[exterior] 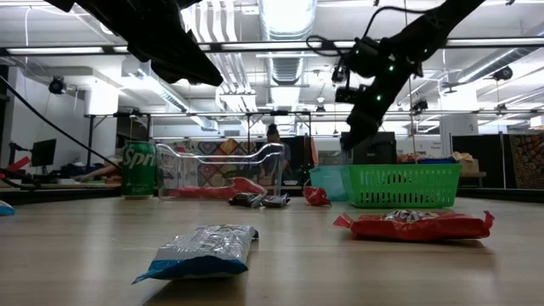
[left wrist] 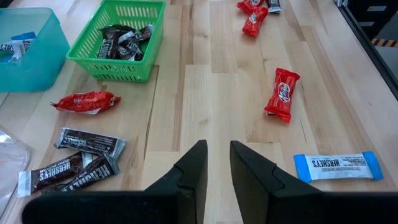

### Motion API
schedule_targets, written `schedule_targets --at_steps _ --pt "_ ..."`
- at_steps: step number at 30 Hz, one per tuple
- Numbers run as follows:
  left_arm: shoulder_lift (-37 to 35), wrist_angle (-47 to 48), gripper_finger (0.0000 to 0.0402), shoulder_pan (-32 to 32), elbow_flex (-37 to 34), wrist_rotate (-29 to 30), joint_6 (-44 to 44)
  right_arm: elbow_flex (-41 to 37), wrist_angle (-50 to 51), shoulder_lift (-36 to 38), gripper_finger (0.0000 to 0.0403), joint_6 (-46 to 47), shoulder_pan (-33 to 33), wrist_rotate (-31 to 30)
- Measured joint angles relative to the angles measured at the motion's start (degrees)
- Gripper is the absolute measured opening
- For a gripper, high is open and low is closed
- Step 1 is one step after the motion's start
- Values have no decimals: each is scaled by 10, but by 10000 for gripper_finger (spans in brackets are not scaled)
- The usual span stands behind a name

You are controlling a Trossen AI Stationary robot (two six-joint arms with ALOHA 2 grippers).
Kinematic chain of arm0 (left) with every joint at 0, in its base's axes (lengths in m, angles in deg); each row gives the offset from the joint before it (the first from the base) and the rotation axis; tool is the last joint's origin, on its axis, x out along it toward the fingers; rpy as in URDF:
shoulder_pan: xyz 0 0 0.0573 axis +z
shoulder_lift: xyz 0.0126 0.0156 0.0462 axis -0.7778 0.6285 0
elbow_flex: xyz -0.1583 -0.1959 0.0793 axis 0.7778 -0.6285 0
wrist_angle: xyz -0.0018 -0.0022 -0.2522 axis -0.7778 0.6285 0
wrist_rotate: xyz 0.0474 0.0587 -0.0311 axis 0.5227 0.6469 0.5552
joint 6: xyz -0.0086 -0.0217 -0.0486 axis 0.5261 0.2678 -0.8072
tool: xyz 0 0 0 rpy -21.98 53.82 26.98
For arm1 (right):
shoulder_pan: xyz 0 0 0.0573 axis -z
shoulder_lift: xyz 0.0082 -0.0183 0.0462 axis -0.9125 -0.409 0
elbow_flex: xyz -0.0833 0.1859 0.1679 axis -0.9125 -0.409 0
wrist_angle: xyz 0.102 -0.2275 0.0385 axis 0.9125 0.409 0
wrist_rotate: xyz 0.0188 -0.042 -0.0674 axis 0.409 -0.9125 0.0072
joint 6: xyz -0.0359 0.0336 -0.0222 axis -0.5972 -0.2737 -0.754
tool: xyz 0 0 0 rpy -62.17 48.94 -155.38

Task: Sort candy
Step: Put the white chocolate bar into the blue bin

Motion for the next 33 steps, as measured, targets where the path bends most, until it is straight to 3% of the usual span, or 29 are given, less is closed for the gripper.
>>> schedule_targets --at_steps 10,22,33 --pt "0 0 52 0 -1 0 0 0 -53 -56 17 -29 0 -45" --pt "0 0 52 0 -2 25 2 -1 -51 -77 113 -16 0 -48" --pt "0 0 52 0 -5 30 -5 -1 27 -37 144 28 -31 -42"
